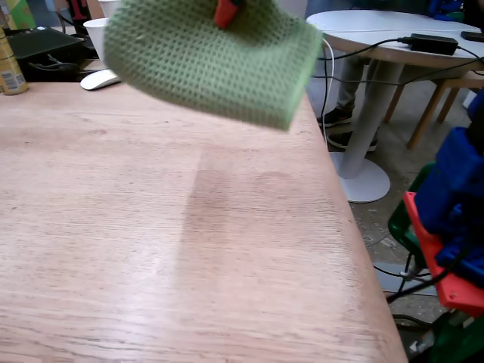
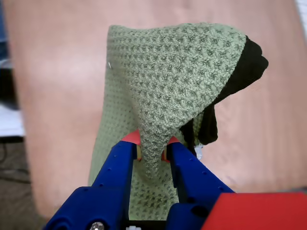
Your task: Clean the table
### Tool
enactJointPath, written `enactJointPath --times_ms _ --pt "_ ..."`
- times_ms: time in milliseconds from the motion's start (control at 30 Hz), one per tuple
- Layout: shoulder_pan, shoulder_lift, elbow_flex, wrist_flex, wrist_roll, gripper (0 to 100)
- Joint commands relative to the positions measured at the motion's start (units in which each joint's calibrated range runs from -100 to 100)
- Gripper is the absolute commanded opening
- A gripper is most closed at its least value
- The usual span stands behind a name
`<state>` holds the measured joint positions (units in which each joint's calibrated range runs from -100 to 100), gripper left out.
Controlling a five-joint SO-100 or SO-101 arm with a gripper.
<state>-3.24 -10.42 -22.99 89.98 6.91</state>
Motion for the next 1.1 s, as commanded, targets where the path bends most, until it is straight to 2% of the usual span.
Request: enactJointPath --times_ms 0,33,100,233,433,567,667,733,833,967,1067 --pt "-15.37 -12.91 9.54 0.00 -3.42 0" --pt "-17.57 -15.57 13.51 -0.98 -3.96 0" --pt "-17.91 -21.23 24.55 -9.68 -4.84 0" --pt "-16.22 -37.18 55.41 -24.87 -5.03 0" --pt "-17.91 -57.08 80.33 -28.24 -5.08 0" --pt "-19.09 -64.11 86.28 -28.40 -5.08 0" --pt "-31.78 -63.94 86.37 -31.19 -5.13 0" --pt "-33.14 -63.51 86.47 -33.90 -5.67 0" --pt "-40.24 -63.42 86.66 -35.38 -10.26 0" --pt "-40.75 -62.99 96.09 -35.55 -10.60 0" --pt "-40.75 -59.31 95.81 -35.55 -10.11 1"
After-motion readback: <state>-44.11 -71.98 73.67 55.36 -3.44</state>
